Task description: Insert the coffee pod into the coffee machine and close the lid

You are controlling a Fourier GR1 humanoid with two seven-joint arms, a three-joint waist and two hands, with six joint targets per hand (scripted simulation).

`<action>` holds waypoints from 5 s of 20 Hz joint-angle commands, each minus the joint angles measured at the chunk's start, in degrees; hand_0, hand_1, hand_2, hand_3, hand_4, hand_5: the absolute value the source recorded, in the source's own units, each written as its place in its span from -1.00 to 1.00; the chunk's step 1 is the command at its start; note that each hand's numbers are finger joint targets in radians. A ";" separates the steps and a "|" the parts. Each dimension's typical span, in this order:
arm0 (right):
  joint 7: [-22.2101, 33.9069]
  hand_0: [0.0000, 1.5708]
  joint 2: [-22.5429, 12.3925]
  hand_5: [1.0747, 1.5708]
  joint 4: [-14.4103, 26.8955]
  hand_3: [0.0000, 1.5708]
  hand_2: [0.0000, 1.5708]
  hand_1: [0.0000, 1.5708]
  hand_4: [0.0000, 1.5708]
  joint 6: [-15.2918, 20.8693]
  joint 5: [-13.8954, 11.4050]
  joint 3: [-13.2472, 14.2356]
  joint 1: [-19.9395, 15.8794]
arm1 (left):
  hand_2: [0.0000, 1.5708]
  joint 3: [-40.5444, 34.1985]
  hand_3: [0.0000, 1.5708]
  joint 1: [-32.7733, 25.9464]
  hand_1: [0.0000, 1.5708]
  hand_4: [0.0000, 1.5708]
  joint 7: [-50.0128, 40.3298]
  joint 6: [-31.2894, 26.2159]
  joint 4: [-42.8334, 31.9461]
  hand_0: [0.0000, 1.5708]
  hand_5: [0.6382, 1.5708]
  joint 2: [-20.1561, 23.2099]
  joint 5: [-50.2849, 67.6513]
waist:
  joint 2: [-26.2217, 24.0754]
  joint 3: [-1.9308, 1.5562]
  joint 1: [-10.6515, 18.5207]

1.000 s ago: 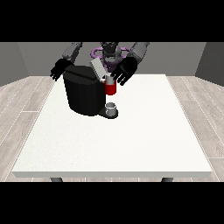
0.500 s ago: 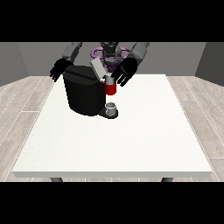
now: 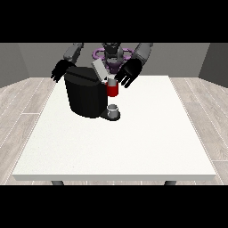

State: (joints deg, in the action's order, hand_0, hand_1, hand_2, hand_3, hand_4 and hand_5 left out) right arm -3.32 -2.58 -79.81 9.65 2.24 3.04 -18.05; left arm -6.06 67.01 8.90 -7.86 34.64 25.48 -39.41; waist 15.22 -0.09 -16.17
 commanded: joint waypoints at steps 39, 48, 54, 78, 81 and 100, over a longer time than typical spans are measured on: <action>-2.24 -1.00 0.02 1.00 4.82 -1.00 -1.00 -1.00 -0.38 1.07 1.71 3.80 15.45 | -1.00 -13.17 -1.00 -24.79 -1.00 -1.00 5.24 -4.12 5.70 -1.00 1.00 -18.00 19.33 | -25.73 0.13 15.22; 2.06 -1.00 -4.05 1.00 -2.55 -1.00 -1.00 -1.00 -0.67 -5.23 1.22 -0.14 14.52 | -1.00 -15.32 -1.00 -35.97 -1.00 -1.00 5.28 -8.51 7.26 -1.00 1.00 -19.38 24.98 | -31.30 0.13 17.98; 7.20 -1.00 -9.73 1.00 -5.73 -1.00 -1.00 -1.00 -1.00 -11.36 6.08 2.98 7.26 | -1.00 -15.61 -1.00 -37.69 -1.00 -0.83 4.58 -8.47 11.43 -1.00 1.00 -21.40 28.48 | -28.67 0.10 19.92; 1.78 -1.00 -7.47 1.00 6.43 -1.00 -1.00 -1.00 -1.00 -13.81 2.48 2.78 -7.04 | -1.00 -6.30 -1.00 -48.61 -1.00 -1.00 -2.75 -5.77 37.02 -1.00 1.00 -22.78 37.36 | -14.50 0.09 22.36; 1.44 -1.00 -8.06 1.00 11.29 -1.00 -1.00 -1.00 -1.00 -13.31 1.69 3.88 -9.61 | -1.00 -4.02 -1.00 -51.43 -1.00 -1.00 -4.87 -5.61 42.31 -1.00 1.00 -23.58 37.53 | -14.72 0.08 24.77; 0.58 -1.00 -5.21 1.00 18.74 -1.00 -1.00 -1.00 -1.00 -13.12 -3.10 0.76 -17.09 | -1.00 -4.79 -1.00 -51.55 -1.00 -1.00 -8.29 -2.37 44.42 -1.00 1.00 -19.88 41.18 | -12.84 0.09 21.94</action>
State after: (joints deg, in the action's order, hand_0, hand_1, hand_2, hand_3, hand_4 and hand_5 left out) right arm -3.36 -8.88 -62.55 -3.48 -0.23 4.57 -34.53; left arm -10.82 14.78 2.83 -11.75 78.99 5.28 1.46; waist 2.36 0.16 6.53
